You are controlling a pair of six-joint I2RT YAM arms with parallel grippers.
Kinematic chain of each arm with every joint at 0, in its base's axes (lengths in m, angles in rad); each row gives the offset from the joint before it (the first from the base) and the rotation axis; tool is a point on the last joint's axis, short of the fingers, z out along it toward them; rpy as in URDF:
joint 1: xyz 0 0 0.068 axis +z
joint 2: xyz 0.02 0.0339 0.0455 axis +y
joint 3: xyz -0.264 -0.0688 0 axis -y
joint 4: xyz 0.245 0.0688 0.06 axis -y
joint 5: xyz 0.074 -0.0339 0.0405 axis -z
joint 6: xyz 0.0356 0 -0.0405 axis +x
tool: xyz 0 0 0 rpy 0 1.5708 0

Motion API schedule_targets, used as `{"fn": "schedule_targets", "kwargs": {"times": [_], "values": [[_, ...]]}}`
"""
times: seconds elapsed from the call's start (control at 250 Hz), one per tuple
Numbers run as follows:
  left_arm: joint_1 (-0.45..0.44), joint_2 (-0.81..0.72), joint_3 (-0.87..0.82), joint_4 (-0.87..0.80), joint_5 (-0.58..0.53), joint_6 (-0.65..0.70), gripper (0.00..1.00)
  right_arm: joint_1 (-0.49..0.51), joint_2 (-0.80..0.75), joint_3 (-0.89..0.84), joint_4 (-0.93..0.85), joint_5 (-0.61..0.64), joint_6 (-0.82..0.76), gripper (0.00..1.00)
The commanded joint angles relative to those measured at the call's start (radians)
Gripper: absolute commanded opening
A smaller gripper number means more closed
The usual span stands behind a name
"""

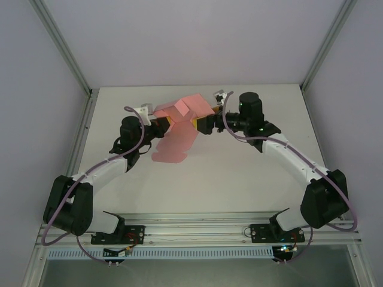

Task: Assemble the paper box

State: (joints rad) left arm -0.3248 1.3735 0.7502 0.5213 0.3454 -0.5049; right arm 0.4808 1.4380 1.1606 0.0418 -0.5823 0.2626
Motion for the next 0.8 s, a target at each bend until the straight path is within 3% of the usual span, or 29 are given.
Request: {"fn": "schedule_targets", "kwargs": {"times": [0.0, 0.168, 0.303, 0.499, 0.639, 0.795], "values": [[-0.02, -0.014, 0.01, 0.061, 0.075, 0.03, 0.0, 0.027, 0.058, 0.033, -0.074, 0.133, -0.045, 1.0], [-0.021, -0.032, -0.009, 0.103, 0.067, 0.008, 0.0, 0.108, 0.134, 0.08, -0.191, 0.383, -0.103, 1.0], [-0.021, -0.042, -0.012, 0.086, 0.034, 0.006, 0.0, 0.151, 0.146, 0.034, -0.124, 0.596, -0.059, 1.0], [-0.021, -0.059, -0.012, 0.034, -0.02, 0.025, 0.0, 0.158, 0.075, -0.032, -0.06, 0.761, -0.036, 1.0], [-0.021, -0.078, -0.023, -0.005, -0.069, 0.046, 0.0, 0.156, -0.046, -0.096, -0.06, 0.808, -0.098, 1.0], [-0.02, -0.089, -0.022, -0.049, -0.059, 0.083, 0.0, 0.152, -0.224, -0.167, -0.083, 0.732, -0.148, 1.0]]}}
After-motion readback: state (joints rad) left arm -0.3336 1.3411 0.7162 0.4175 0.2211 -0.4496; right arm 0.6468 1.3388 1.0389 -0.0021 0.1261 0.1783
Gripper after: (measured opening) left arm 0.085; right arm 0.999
